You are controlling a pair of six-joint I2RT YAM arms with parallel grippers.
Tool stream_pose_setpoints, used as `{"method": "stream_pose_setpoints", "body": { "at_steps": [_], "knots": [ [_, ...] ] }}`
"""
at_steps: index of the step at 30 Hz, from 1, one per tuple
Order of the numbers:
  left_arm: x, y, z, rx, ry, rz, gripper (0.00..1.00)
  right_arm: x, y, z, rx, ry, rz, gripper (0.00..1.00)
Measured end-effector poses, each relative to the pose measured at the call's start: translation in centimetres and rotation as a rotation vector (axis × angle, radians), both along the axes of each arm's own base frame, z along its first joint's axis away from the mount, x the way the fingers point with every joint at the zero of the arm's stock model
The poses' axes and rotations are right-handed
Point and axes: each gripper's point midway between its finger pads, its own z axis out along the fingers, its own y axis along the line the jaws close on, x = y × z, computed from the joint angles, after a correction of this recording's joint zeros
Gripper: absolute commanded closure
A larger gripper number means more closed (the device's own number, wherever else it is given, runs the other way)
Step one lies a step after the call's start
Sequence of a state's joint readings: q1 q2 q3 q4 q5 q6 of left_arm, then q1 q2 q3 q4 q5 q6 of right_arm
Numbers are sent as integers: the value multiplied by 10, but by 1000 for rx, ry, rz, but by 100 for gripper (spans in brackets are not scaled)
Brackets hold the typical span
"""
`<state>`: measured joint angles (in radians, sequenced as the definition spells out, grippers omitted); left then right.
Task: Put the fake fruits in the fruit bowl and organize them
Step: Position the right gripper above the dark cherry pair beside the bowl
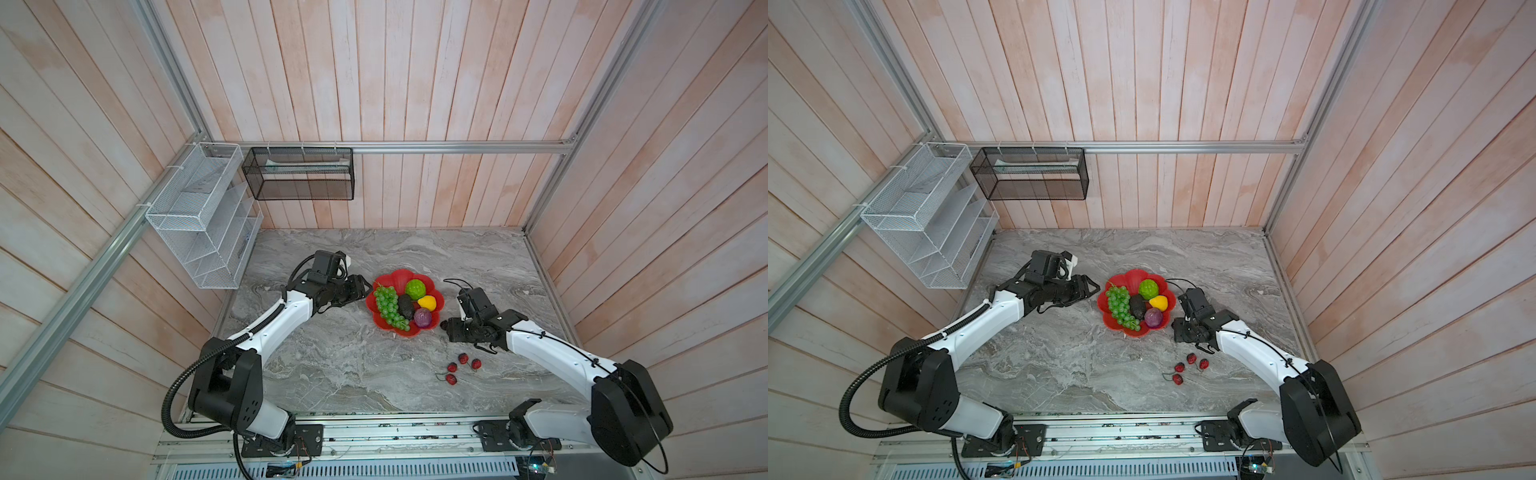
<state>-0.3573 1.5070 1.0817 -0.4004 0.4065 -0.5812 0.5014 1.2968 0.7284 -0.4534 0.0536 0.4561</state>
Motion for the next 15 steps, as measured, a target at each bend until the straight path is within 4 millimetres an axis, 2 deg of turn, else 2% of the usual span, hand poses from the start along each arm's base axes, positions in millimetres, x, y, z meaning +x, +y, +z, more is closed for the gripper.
{"method": "stream_pose_setpoints", "body": {
  "at_steps": [9, 15],
  "knots": [
    [2, -1, 2, 0, 3, 2, 39, 20, -2, -13, 16, -16, -3, 65],
    [4, -1, 6, -3, -2, 3, 39, 24, 1, -22, 27, 1, 11, 75]
  ]
}}
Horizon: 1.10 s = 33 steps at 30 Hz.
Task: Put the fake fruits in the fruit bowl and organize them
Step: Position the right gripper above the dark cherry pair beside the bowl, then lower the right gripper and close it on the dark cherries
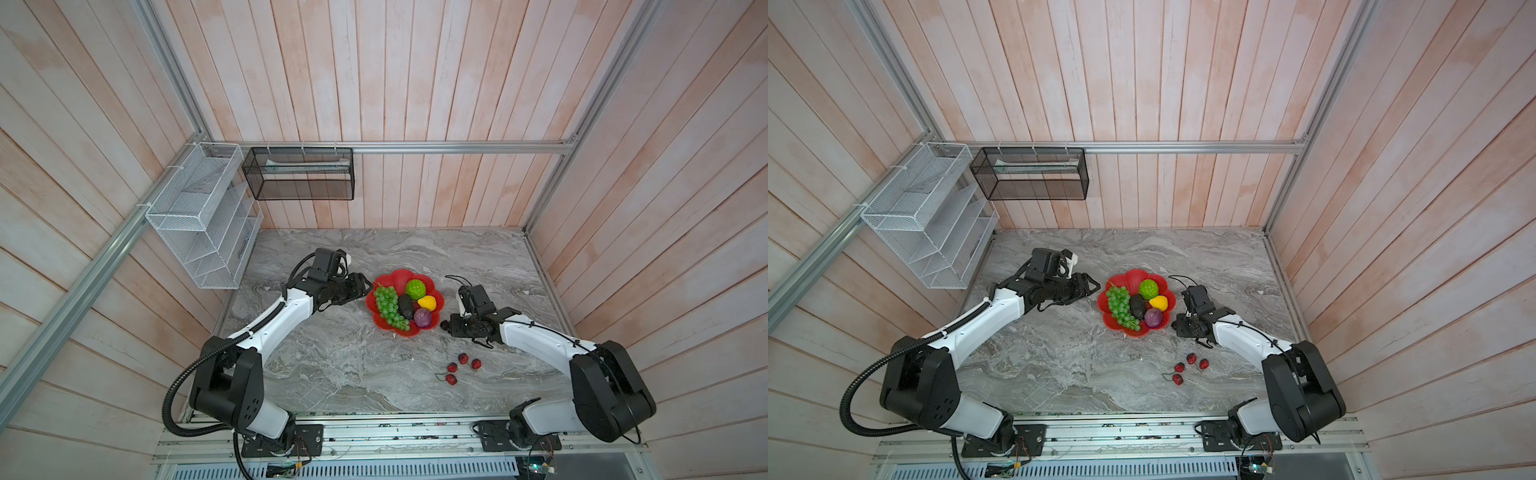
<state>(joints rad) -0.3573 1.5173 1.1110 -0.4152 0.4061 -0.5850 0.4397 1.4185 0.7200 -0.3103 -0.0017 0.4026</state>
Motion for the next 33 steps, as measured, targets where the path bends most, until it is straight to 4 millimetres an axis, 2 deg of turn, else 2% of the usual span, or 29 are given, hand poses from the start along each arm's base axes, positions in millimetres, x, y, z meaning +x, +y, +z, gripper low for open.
{"method": "stream_pose_setpoints", "body": {
  "at_steps": [6, 12, 16, 26, 27, 29, 30, 33],
  "knots": [
    [0, 0, 0, -1, 3, 2, 39, 0, 4, -5, 10, 8, 16, 89],
    [0, 0, -1, -1, 3, 2, 39, -1, 4, -6, 13, 9, 18, 99],
    [0, 0, 0, -1, 3, 2, 39, -2, 3, -2, 17, 0, 16, 100],
    [1, 0, 0, -6, 3, 7, 39, -3, -1, 23, 24, -59, 6, 100],
    [1, 0, 0, -6, 4, 7, 39, -4, -1, 24, 26, -58, 11, 96],
    [1, 0, 0, -6, 4, 7, 39, -5, 2, 27, 40, -56, 22, 76],
    [1, 0, 0, -6, 4, 7, 39, -5, 3, 30, 45, -58, 26, 70],
    [1, 0, 0, -7, 3, 7, 39, -5, 6, 35, 54, -67, 48, 59]
  ]
}}
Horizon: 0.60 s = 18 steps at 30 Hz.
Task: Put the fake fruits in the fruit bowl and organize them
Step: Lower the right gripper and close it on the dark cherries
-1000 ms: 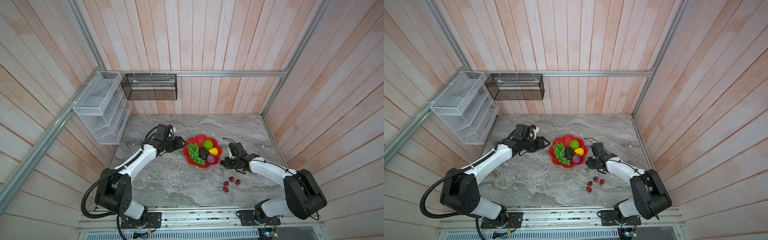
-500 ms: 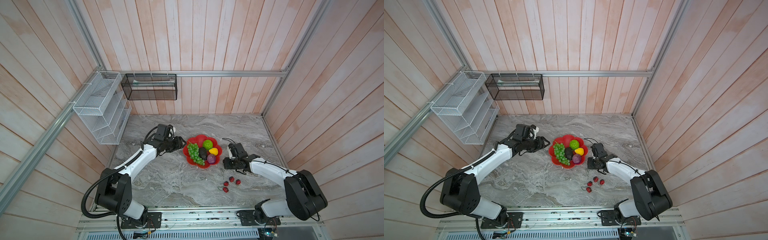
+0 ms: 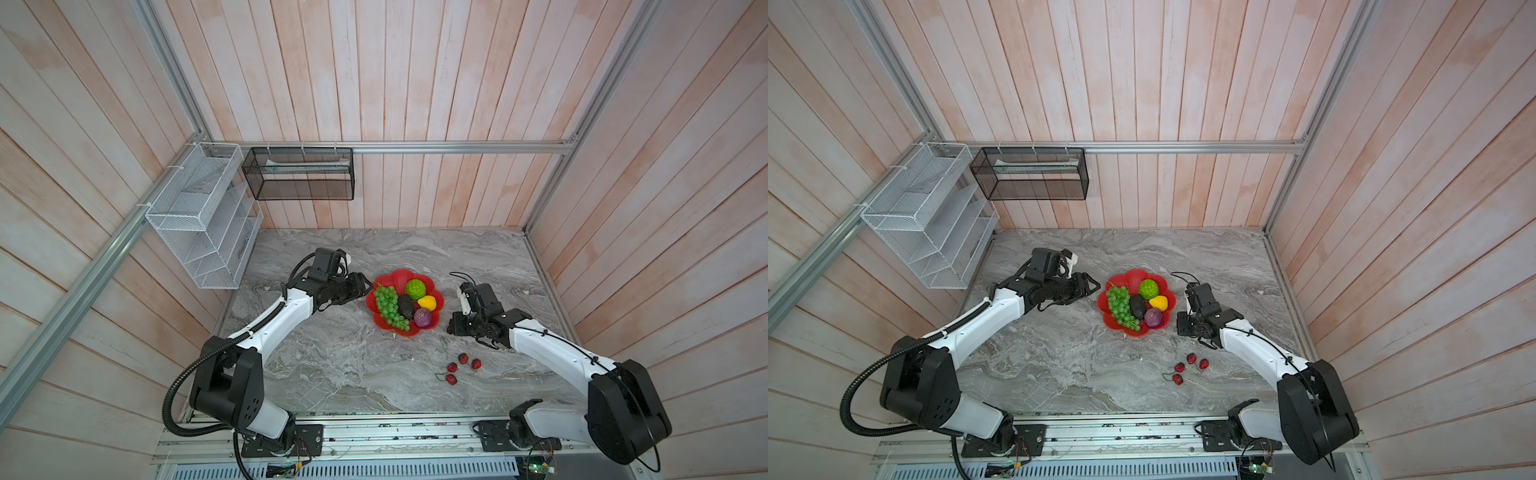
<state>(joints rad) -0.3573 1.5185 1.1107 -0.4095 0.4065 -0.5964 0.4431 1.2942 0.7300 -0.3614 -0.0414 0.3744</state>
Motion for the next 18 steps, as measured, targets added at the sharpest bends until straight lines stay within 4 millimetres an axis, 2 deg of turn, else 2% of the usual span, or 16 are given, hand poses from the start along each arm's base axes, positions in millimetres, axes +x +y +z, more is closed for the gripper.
{"method": "stream_pose_setpoints", "body": {
  "at_steps": [3, 9, 14, 18],
  "knots": [
    [1, 0, 1, -4, -4, 2, 39, -2, 7, 1, 2, -2, 23, 52],
    [1, 0, 0, -4, 0, 4, 39, -12, 31, -8, -57, 9, 111, 50],
    [1, 0, 0, -4, 0, 5, 39, -8, 24, -21, -146, 14, 102, 57],
    [1, 0, 0, -4, 0, 5, 39, 1, 19, -27, -206, 12, 91, 59]
  ]
}}
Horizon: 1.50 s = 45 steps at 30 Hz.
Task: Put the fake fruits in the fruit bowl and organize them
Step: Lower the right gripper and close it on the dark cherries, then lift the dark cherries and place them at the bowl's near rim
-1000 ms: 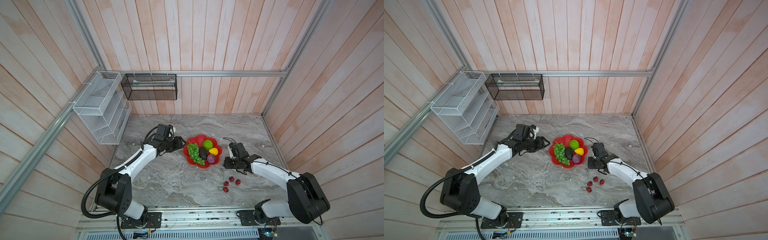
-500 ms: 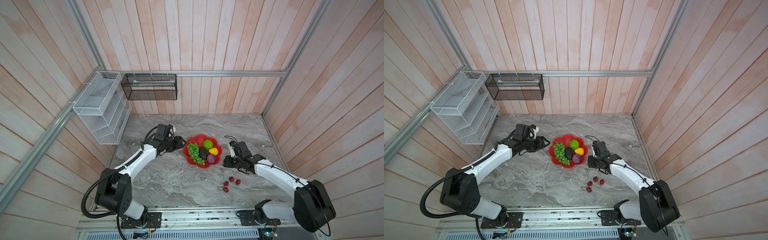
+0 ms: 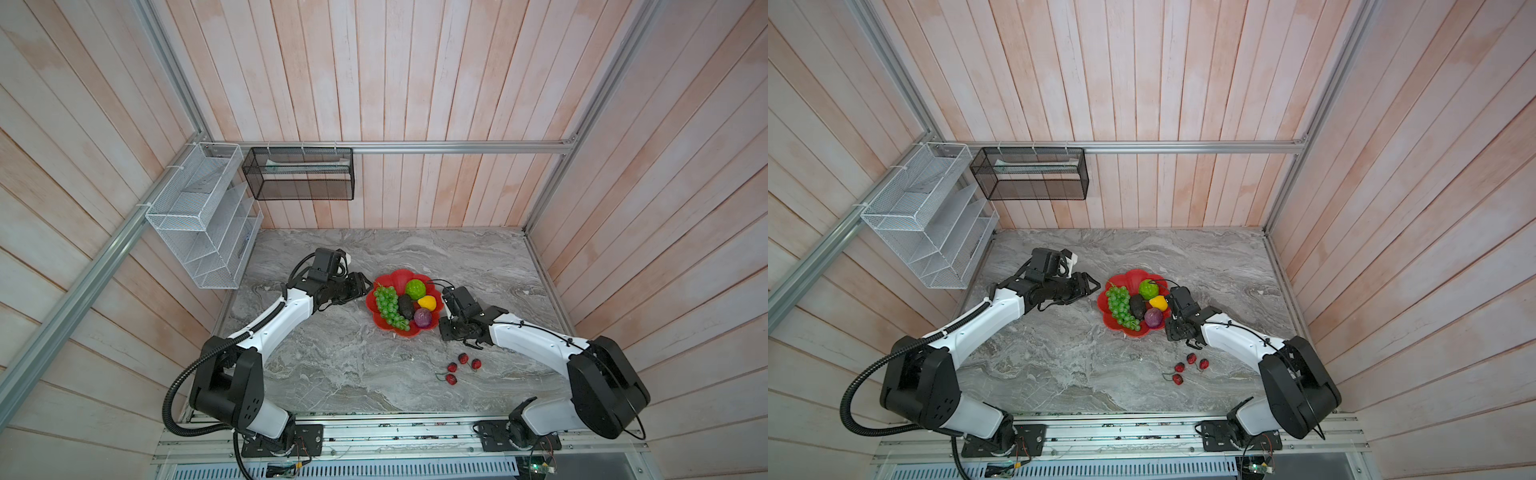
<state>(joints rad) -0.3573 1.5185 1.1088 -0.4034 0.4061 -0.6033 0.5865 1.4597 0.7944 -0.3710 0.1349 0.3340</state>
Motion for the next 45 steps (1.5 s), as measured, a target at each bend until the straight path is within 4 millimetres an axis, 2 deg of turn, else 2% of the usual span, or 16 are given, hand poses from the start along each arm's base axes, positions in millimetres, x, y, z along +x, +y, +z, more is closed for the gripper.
{"method": "stream_pose_setpoints", "body": {
  "at_steps": [5, 12, 21, 25, 31, 41, 45],
  "knots": [
    [0, 0, 0, 0, 0, 0, 39, 7, -1, -7, -38, -8, 6, 64],
    [0, 0, 0, 1, 0, 0, 39, 12, -4, -18, -88, -3, 21, 81],
    [0, 0, 0, 1, 0, 0, 39, 17, -8, -15, -114, -35, 12, 98],
    [0, 0, 0, 1, 1, 0, 39, 17, -10, -11, -118, -44, 11, 100],
    [0, 0, 0, 1, 1, 0, 39, 14, -12, 10, -104, -67, 9, 100],
    [0, 0, 0, -2, 2, -2, 39, 25, -8, 69, 33, -114, -22, 100],
    [-1, 0, 0, -1, 2, -3, 39, 34, 9, 96, 127, -131, 8, 100]
  ]
}}
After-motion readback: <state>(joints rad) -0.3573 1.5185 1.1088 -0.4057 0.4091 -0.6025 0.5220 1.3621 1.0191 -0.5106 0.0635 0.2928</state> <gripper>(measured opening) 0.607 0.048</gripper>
